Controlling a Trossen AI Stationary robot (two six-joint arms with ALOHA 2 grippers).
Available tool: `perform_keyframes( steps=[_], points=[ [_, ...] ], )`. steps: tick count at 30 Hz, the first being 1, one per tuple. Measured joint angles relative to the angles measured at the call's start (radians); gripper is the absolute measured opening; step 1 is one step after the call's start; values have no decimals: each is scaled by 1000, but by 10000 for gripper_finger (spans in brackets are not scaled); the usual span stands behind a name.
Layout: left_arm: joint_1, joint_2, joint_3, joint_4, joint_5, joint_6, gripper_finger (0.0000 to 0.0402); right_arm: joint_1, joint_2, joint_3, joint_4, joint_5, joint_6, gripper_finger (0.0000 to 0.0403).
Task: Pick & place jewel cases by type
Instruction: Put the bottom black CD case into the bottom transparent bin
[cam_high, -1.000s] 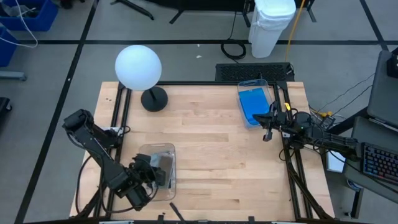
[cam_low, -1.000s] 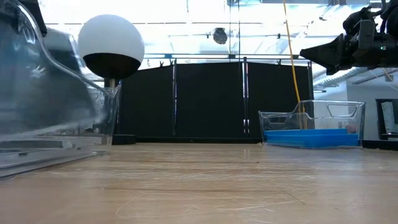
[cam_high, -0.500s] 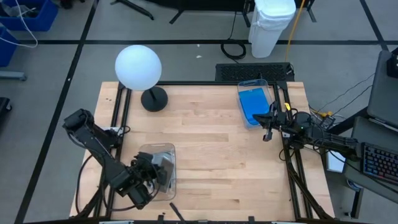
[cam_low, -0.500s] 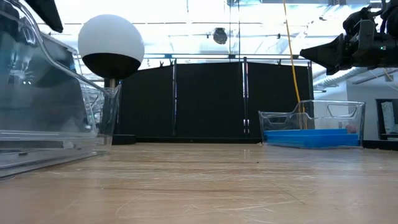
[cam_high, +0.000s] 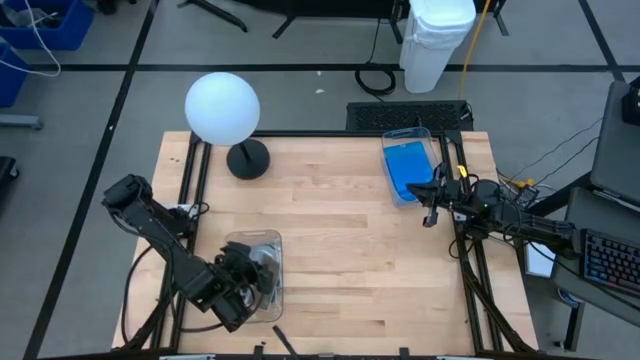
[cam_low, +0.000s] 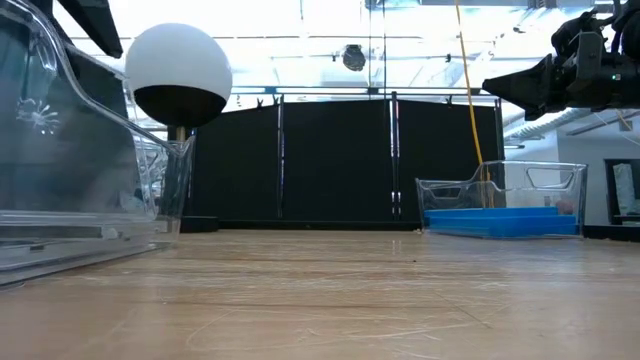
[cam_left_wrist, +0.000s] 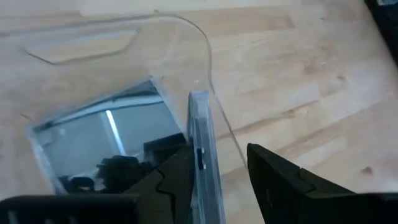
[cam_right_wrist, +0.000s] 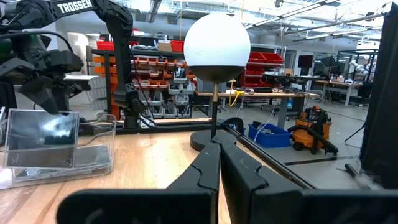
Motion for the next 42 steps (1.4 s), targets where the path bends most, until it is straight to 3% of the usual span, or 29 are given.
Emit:
perform_keyframes(
  steps=[16,21,35,42],
  points=[
    [11,0,0,71,42,7,154,0,0,0,0,0,0,4],
    [11,0,0,71,104,31,154,0,0,0,0,0,0,4],
    [38,0,0,-3,116,-234,154,0,0,0,0,0,0,4],
    [79,6,0,-142,218,-339,154,0,0,0,0,0,0,4]
  ],
)
